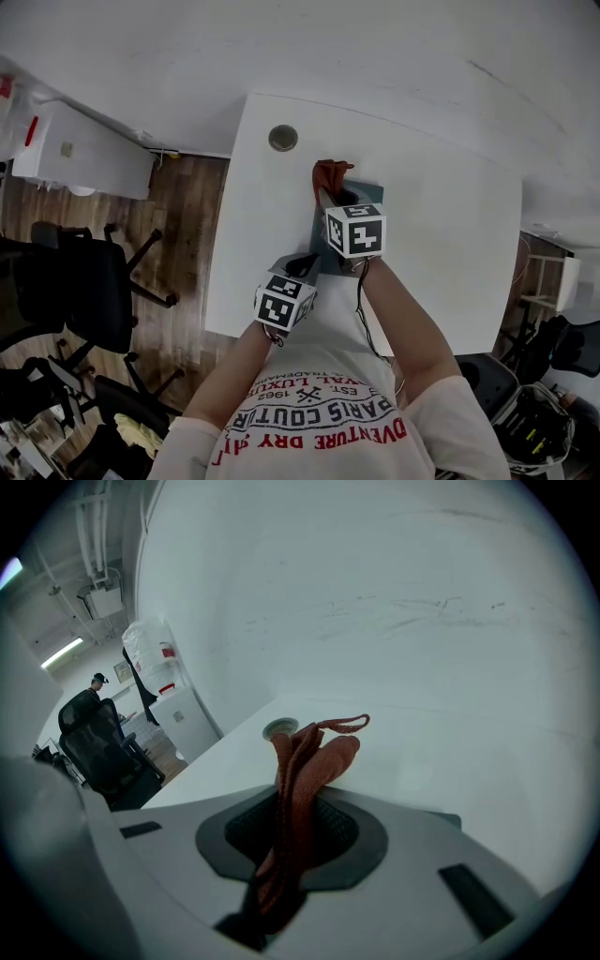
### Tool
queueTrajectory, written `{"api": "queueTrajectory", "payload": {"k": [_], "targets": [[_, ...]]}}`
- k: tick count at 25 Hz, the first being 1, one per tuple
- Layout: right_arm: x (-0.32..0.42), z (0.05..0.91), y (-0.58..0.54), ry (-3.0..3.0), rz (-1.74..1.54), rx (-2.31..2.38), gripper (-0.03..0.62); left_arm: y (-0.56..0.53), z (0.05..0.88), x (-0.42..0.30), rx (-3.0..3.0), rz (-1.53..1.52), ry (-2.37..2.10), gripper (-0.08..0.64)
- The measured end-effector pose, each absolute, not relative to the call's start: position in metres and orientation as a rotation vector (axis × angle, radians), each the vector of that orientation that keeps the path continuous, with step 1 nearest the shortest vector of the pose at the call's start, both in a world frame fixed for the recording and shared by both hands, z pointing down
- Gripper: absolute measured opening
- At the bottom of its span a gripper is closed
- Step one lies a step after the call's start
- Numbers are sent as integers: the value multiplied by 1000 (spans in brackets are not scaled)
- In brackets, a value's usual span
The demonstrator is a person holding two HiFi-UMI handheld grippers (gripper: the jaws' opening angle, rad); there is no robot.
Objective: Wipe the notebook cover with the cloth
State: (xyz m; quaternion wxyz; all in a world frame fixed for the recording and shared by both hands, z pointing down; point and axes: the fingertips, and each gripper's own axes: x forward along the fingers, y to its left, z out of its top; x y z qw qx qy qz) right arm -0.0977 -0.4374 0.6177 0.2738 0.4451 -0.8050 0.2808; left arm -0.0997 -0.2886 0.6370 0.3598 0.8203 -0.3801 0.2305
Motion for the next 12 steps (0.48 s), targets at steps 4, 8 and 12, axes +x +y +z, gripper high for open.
{"api": "queueTrajectory", "payload": {"k": [4,8,12], "targets": [[-87,622,-438,-2127,711,1195,77,-289,637,-101,2097,579,-1000,9],[-80,622,-437,-2138,721,1164,77,-289,636,-102,2075,562,-982,9],[-64,624,-437,-2130,736,1183,78,-288,636,-101,2080,567,-994,9]]}}
